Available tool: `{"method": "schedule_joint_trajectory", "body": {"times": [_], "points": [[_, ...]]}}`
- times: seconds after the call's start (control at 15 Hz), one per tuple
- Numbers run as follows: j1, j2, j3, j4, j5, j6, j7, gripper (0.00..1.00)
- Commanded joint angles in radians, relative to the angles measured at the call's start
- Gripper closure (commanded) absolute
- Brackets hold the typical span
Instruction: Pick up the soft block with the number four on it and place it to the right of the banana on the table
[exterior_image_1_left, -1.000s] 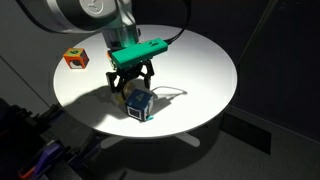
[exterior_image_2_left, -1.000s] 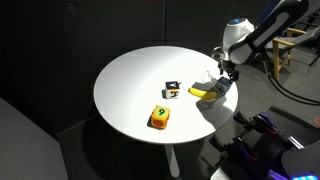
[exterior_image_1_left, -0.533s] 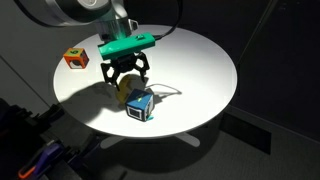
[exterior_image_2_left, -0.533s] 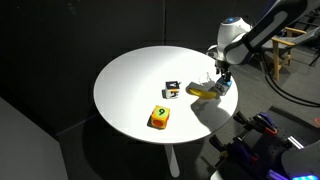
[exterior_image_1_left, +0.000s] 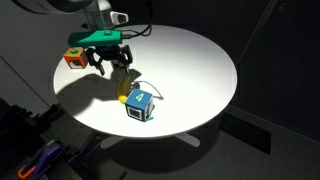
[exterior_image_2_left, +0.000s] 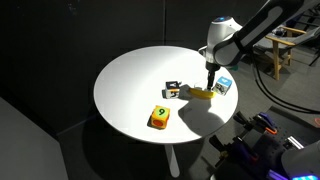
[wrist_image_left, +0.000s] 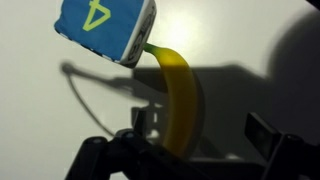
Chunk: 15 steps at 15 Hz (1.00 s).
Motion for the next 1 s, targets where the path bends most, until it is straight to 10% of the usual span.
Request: {"method": "schedule_joint_trajectory", "body": {"times": [0.0, 0.93], "points": [[0.000, -0.042, 0.036, -0.023, 0.093, -0.007, 0.131, 0.00], [0.060, -0.046, 0.061, -0.014, 0.224, 0.023, 0.422, 0.00]]}}
